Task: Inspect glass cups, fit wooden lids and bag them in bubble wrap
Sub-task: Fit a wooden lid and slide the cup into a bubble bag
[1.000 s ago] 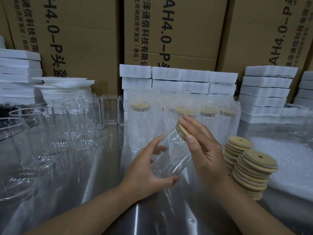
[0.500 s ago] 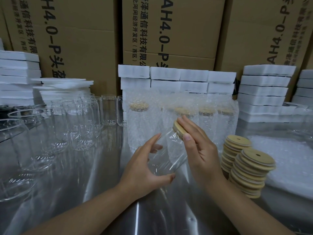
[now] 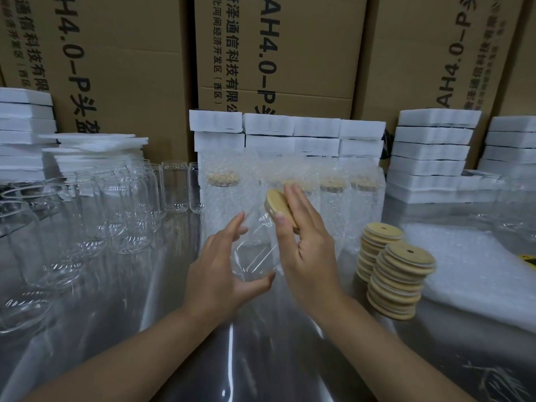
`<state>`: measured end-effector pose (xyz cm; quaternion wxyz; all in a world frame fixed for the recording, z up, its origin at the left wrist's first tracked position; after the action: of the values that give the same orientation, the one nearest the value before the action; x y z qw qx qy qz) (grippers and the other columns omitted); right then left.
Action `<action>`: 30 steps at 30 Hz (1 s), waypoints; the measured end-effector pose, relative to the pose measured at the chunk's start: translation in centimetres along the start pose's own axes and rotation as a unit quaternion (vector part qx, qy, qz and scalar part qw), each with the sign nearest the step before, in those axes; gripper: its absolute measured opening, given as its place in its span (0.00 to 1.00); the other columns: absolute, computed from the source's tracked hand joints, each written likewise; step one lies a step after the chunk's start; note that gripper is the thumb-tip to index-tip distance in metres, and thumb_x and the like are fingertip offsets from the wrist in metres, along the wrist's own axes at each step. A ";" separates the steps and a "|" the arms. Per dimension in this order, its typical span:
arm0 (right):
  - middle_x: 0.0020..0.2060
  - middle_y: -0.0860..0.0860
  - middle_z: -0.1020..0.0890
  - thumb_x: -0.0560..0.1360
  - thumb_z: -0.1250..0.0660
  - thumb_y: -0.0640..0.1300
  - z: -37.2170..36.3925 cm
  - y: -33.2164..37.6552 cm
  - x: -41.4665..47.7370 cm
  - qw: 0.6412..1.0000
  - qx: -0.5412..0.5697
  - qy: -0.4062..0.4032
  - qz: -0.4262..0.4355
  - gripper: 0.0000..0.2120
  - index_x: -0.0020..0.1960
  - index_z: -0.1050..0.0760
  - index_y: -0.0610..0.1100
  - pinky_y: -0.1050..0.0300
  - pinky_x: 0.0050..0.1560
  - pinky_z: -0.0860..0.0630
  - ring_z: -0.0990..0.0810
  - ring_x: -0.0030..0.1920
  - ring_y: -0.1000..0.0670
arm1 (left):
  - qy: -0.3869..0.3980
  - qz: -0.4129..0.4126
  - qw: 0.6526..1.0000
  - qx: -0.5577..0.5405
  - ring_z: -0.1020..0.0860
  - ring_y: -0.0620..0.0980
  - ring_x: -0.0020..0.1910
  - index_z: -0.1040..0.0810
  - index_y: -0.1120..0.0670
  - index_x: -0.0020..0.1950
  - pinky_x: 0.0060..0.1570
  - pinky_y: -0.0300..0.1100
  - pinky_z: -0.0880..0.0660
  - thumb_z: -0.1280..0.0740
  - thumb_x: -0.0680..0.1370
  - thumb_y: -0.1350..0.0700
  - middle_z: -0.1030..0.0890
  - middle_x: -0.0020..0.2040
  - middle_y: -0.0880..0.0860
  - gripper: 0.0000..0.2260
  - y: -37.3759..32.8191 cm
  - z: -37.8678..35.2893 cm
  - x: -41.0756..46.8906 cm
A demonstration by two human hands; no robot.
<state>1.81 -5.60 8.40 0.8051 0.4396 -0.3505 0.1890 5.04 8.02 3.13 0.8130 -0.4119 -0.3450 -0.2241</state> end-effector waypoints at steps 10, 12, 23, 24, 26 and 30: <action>0.50 0.66 0.19 0.71 0.42 0.65 15.3 -3.2 1.9 0.989 -0.007 -0.123 -0.082 0.14 0.51 0.23 0.65 0.66 0.50 0.29 0.23 0.52 0.67 | 0.112 0.164 0.947 -0.254 0.20 0.39 0.54 0.33 0.38 0.68 0.49 0.43 0.20 0.24 0.55 0.40 0.17 0.52 0.46 0.42 2.4 -3.1 0.1; 0.46 0.58 0.16 0.69 0.38 0.59 20.8 -6.9 1.4 0.970 -0.062 -0.194 -0.134 0.10 0.46 0.20 0.62 0.56 0.50 0.27 0.19 0.50 0.57 | 0.112 0.190 0.932 -0.287 0.18 0.41 0.53 0.33 0.42 0.69 0.47 0.42 0.20 0.25 0.56 0.40 0.16 0.52 0.47 0.42 2.8 -3.2 0.1; 0.62 0.44 0.24 0.81 0.42 0.54 24.0 -20.0 -2.3 0.750 -0.490 0.088 -0.435 0.15 0.60 0.23 0.48 0.52 0.61 0.30 0.26 0.61 0.42 | 0.097 0.243 0.898 -0.354 0.17 0.39 0.49 0.33 0.46 0.68 0.34 0.35 0.22 0.26 0.65 0.49 0.14 0.47 0.44 0.34 3.2 -3.2 0.3; 0.61 0.42 0.23 0.80 0.41 0.52 24.1 -20.0 -2.1 0.759 -0.480 0.073 -0.434 0.13 0.56 0.22 0.46 0.51 0.61 0.30 0.25 0.60 0.41 | 0.098 0.241 0.898 -0.355 0.17 0.39 0.50 0.33 0.45 0.69 0.36 0.36 0.22 0.27 0.65 0.48 0.14 0.47 0.44 0.34 3.2 -3.2 0.3; 0.54 0.38 0.20 0.79 0.38 0.48 24.5 -19.3 -1.3 0.796 -0.446 0.004 -0.410 0.10 0.46 0.22 0.44 0.45 0.59 0.28 0.23 0.54 0.37 | 0.100 0.238 0.899 -0.354 0.17 0.40 0.51 0.32 0.45 0.69 0.40 0.38 0.22 0.26 0.62 0.43 0.14 0.48 0.45 0.37 3.2 -3.1 0.3; 0.37 0.36 0.21 0.74 0.41 0.51 25.1 -15.1 -0.1 0.846 -0.396 -0.166 -0.316 0.16 0.38 0.24 0.39 0.39 0.47 0.23 0.22 0.40 0.35 | 0.082 0.262 0.880 -0.387 0.16 0.46 0.51 0.33 0.50 0.71 0.53 0.56 0.21 0.28 0.56 0.39 0.14 0.51 0.49 0.44 3.5 -2.9 0.4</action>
<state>1.00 -34.94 8.88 0.8570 0.1947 -0.3660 -0.3062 8.64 7.55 0.38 0.6429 -0.7497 -0.0423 -0.1513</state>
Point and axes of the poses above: each hand's wrist, its own x-axis towards the middle knuckle, its own z-axis out of the back of the hand, y = z × x, the point moved 7 cm from there along x, towards the middle knuckle
